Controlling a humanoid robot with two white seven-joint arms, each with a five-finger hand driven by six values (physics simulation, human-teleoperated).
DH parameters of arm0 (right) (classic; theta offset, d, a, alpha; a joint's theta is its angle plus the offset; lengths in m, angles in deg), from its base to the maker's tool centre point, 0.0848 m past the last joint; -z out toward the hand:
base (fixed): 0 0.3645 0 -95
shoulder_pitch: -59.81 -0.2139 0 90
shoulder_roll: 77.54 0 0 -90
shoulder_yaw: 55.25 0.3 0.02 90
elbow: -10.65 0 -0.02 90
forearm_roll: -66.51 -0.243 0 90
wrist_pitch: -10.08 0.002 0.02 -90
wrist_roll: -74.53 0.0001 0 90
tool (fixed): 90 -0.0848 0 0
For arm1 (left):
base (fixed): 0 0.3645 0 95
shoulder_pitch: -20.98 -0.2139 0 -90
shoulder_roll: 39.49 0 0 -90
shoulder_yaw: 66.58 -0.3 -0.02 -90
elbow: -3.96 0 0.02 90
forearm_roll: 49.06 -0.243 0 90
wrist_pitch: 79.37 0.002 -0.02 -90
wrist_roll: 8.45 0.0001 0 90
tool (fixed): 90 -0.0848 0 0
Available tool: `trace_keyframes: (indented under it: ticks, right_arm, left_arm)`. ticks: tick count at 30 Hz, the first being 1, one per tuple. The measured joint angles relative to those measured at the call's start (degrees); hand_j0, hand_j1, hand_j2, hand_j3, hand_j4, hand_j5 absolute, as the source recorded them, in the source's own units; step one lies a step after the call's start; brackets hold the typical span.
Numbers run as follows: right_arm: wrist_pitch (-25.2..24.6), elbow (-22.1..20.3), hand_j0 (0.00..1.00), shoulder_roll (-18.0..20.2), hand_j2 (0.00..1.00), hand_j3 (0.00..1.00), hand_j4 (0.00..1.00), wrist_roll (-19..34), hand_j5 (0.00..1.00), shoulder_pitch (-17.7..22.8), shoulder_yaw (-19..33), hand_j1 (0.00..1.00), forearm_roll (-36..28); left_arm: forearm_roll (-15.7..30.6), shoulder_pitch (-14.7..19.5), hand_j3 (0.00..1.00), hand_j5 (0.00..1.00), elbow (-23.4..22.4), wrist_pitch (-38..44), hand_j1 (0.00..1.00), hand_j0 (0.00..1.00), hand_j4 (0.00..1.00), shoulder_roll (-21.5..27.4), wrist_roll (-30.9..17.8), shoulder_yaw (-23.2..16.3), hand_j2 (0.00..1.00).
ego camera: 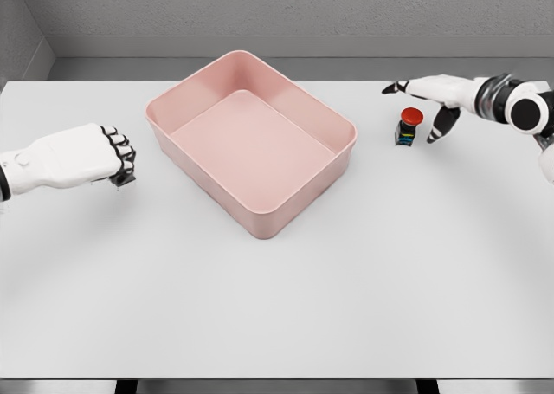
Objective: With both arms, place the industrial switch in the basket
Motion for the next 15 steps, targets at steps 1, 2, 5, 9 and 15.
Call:
trace_keyframes:
  ticks: [1, 2, 5, 9, 15]
  right_arm:
    - [0.0, 0.1, 1.00, -0.1, 1.00, 1.00, 1.00, 0.0, 1.00, 0.0, -0.2, 1.00, 0.0]
    - [0.0, 0.2, 1.00, -0.2, 1.00, 1.00, 1.00, 0.0, 1.00, 0.0, -0.4, 1.00, 0.0]
    - [-0.1, 0.7, 1.00, -0.3, 1.00, 1.00, 1.00, 0.0, 1.00, 0.0, -1.0, 1.00, 0.0]
    - [-0.1, 1.0, 1.00, -0.4, 1.00, 1.00, 1.00, 0.0, 1.00, 0.0, -1.5, 1.00, 0.0]
    - [-0.4, 1.2, 1.00, -0.4, 1.00, 1.00, 1.00, 0.0, 1.00, 0.0, -2.8, 1.00, 0.0]
  left_arm:
    - [0.0, 1.1, 0.27, 0.27, 0.0, 0.0, 0.27, 0.27, 0.27, -0.3, 0.0, 0.0, 0.27]
    - [0.1, 1.8, 0.27, 0.27, 0.0, 0.0, 0.27, 0.27, 0.27, -0.6, 0.1, 0.1, 0.27]
    - [0.2, 4.5, 0.27, 0.27, -0.2, 0.0, 0.27, 0.27, 0.27, -2.2, 0.1, 0.2, 0.27]
    - [0.9, 7.4, 0.27, 0.27, -0.7, 0.0, 0.27, 0.27, 0.27, -5.1, 0.1, 0.2, 0.27]
    - [0.7, 11.0, 0.28, 0.28, -3.2, 0.0, 0.28, 0.28, 0.28, -11.4, -0.2, -0.5, 0.28]
